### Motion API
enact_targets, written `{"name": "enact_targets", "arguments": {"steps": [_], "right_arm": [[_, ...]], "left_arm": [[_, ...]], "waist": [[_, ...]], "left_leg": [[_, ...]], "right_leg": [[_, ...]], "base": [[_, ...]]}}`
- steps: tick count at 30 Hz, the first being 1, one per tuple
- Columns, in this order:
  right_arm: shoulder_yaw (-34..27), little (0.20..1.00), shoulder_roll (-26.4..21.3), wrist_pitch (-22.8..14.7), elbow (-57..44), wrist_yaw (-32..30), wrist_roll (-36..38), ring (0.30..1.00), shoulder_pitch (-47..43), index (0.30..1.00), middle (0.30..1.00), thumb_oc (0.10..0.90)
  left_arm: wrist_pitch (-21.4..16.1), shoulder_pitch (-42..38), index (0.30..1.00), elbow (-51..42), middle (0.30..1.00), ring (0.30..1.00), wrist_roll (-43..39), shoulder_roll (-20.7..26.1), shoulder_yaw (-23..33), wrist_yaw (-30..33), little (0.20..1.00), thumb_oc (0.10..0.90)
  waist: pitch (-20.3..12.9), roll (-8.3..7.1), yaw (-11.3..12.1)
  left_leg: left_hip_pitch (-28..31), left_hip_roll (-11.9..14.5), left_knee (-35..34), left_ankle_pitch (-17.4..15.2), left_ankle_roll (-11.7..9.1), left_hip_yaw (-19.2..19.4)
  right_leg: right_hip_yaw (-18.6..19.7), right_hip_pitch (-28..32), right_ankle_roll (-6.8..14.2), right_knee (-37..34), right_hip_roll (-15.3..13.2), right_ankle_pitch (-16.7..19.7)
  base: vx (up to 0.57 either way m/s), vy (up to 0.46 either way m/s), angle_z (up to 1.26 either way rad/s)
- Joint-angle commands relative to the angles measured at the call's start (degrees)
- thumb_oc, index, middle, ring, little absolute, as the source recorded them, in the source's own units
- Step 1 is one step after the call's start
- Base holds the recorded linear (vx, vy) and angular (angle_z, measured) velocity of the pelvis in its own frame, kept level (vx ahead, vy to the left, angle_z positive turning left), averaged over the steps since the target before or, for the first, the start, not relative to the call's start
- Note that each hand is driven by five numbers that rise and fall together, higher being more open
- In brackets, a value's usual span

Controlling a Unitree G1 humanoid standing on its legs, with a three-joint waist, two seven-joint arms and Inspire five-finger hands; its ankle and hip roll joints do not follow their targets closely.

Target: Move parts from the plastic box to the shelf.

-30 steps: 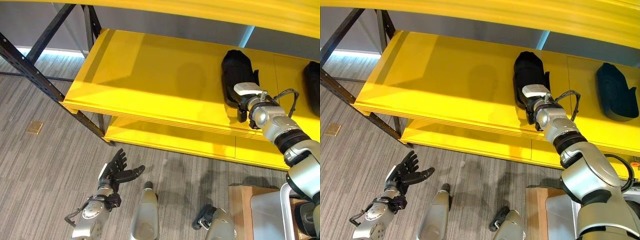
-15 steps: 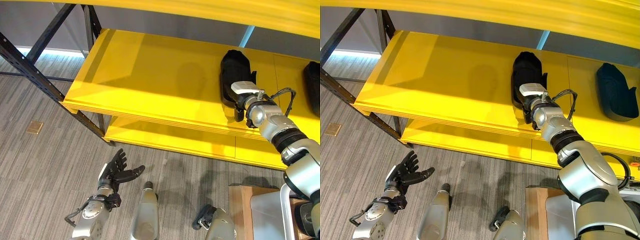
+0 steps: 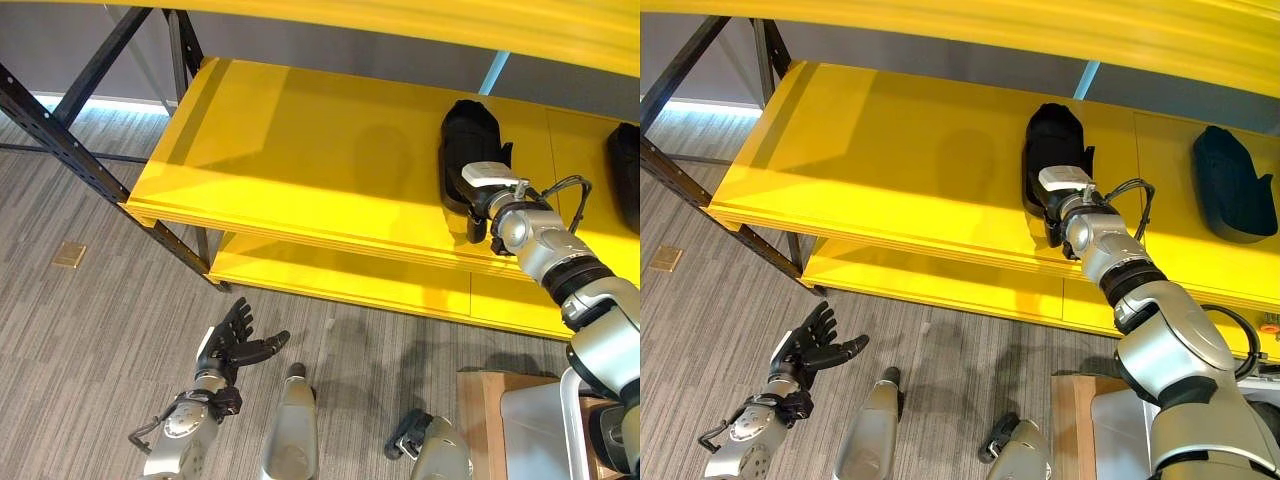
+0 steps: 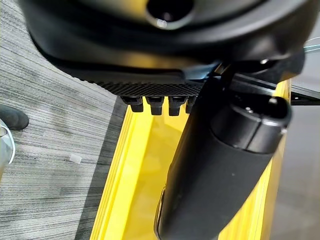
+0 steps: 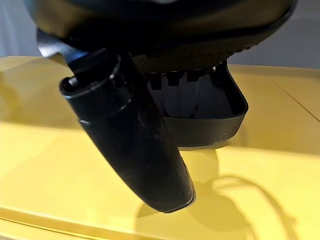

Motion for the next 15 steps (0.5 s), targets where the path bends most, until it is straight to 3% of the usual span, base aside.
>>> {"name": "enact_targets", "arguments": {"steps": [1, 15], "right_arm": [[-1.8, 1.0, 4.6, -4.0, -3.1, -1.3, 4.1, 1.0, -7.9, 1.0, 1.0, 0.9], [-1.4, 1.0, -1.3, -4.3, -6.1, -1.2, 5.2, 1.0, -10.4, 1.0, 1.0, 0.9]], "left_arm": [[-5.7, -2.4, 1.0, -6.2, 1.0, 1.0, -2.0, 5.5, 0.9, -0.4, 1.0, 0.9], [-5.6, -2.7, 1.0, -5.9, 1.0, 1.0, -1.8, 5.6, 1.0, -0.7, 1.0, 0.9]], "waist": [[-1.3, -0.83, 3.0], [-2.0, -1.77, 1.7]], "left_leg": [[0.4, 0.0, 0.6, -3.4, 2.6, -2.7], [0.8, 0.6, 0.6, -3.5, 2.3, -2.2]], "right_leg": [[2.8, 1.8, 3.4, 0.3, -0.3, 5.1], [3.5, 1.6, 3.4, 0.2, 0.1, 5.2]], "base": [[0.0, 0.0, 0.0], [0.0, 0.0, 0.0]]}}
